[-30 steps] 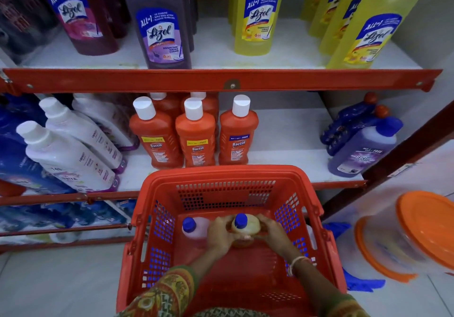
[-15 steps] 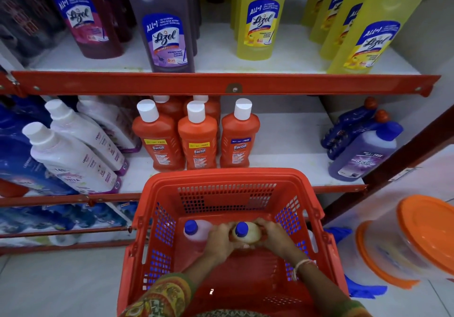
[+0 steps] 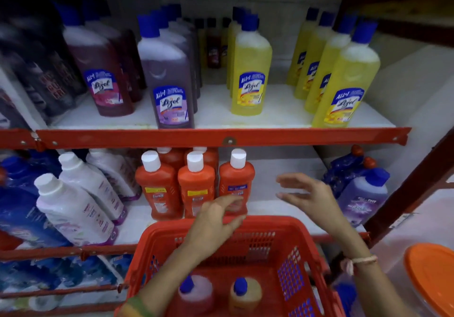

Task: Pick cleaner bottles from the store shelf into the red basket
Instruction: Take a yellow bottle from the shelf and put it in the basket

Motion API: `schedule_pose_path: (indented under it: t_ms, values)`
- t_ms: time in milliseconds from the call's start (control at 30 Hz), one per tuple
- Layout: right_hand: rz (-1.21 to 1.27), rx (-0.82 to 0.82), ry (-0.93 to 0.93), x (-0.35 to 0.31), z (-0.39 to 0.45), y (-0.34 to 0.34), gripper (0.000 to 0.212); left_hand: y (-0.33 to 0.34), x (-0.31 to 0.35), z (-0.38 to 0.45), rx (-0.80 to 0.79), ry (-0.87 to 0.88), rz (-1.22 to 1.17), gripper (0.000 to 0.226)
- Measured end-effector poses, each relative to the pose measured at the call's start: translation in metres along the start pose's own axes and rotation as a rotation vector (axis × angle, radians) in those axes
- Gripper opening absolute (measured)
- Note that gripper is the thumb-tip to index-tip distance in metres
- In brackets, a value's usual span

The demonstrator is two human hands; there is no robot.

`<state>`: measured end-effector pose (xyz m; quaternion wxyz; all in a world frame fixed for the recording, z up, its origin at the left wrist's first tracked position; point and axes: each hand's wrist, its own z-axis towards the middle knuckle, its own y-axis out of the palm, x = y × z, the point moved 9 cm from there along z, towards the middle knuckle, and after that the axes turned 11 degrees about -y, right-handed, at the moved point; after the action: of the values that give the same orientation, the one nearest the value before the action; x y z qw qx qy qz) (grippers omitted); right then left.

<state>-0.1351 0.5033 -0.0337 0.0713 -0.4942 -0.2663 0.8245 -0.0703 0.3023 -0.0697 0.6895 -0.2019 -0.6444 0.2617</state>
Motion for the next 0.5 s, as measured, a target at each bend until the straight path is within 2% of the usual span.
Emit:
schedule_pose_path:
  t_ms: [133, 333, 400, 500]
  values:
    - [0.053, 0.289, -0.126, -0.033, 0.03, -0.062, 0.029, -0.048, 0.068, 0.025, 0.258, 0.248, 0.095, 0.035]
    - [0.089, 0.685, -0.173, -0.039, 0.063, -0.137, 0.031, -0.081, 0.125, 0.065, 0.508, 0.482, 0.178, 0.031]
    - [0.049, 0.787, -0.171, -0.036, 0.074, -0.157, 0.044, -0.083, 0.13, 0.084, 0.543, 0.495, 0.24, 0.032]
    - [-0.062, 0.827, -0.085, -0.022, 0.09, -0.176, 0.074, -0.08, 0.122, 0.111, 0.543, 0.449, 0.353, 0.035]
